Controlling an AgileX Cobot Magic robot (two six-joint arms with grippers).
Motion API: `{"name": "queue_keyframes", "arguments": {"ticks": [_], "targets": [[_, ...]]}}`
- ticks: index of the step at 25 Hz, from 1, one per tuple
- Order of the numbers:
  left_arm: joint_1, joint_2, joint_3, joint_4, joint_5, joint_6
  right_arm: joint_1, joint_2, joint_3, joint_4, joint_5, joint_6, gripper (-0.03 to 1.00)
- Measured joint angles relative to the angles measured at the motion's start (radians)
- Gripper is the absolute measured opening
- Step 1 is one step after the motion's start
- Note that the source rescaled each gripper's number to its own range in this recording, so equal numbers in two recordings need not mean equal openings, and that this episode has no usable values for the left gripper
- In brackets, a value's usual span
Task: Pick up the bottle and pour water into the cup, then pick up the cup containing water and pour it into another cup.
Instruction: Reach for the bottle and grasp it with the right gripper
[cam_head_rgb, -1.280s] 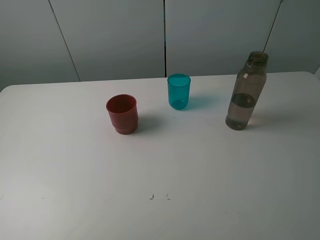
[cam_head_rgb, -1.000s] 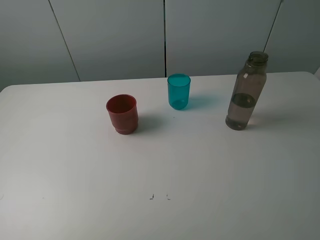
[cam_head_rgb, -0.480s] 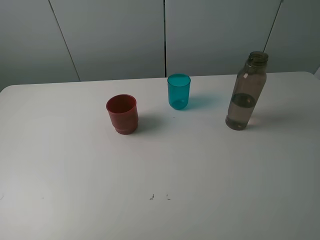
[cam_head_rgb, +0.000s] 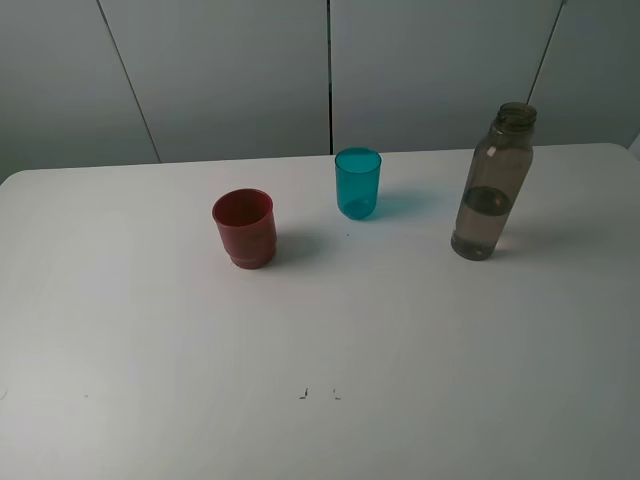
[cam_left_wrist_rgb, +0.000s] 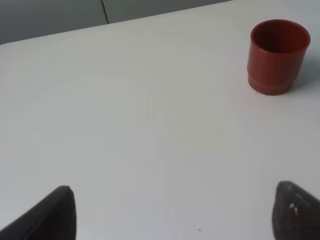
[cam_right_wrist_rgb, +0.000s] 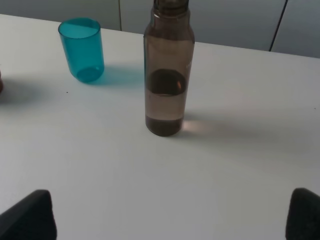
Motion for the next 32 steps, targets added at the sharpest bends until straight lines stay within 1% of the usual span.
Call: {"name": "queue_keyframes", "arguments": {"ticks": [11, 14, 16, 21, 24, 26, 29, 32], "targets": [[0.000, 0.000, 0.000, 0.000, 0.000, 0.000, 0.000, 0.000, 0.000, 0.022, 0.000, -0.003, 1.00], [0.000, 0.000, 0.000, 0.000, 0.000, 0.000, 0.000, 0.000, 0.000, 0.092, 0.000, 0.002, 1.00], [0.000, 0.000, 0.000, 0.000, 0.000, 0.000, 0.000, 0.000, 0.000, 0.118, 0.000, 0.002, 1.00], [0.000, 0.000, 0.000, 0.000, 0.000, 0.000, 0.000, 0.000, 0.000, 0.127, -0.002, 0.004, 1.00], [0.000, 0.000, 0.000, 0.000, 0.000, 0.000, 0.000, 0.001, -0.015, 0.127, -0.037, 0.006, 1.00], [0.000, 0.000, 0.000, 0.000, 0.000, 0.000, 0.000, 0.028, -0.044, 0.127, -0.077, 0.008, 1.00], [0.000, 0.000, 0.000, 0.000, 0.000, 0.000, -0.002, 0.116, -0.089, 0.119, -0.135, 0.006, 1.00], [0.000, 0.000, 0.000, 0.000, 0.000, 0.000, -0.006, 0.220, -0.117, 0.119, -0.223, 0.006, 1.00]]}}
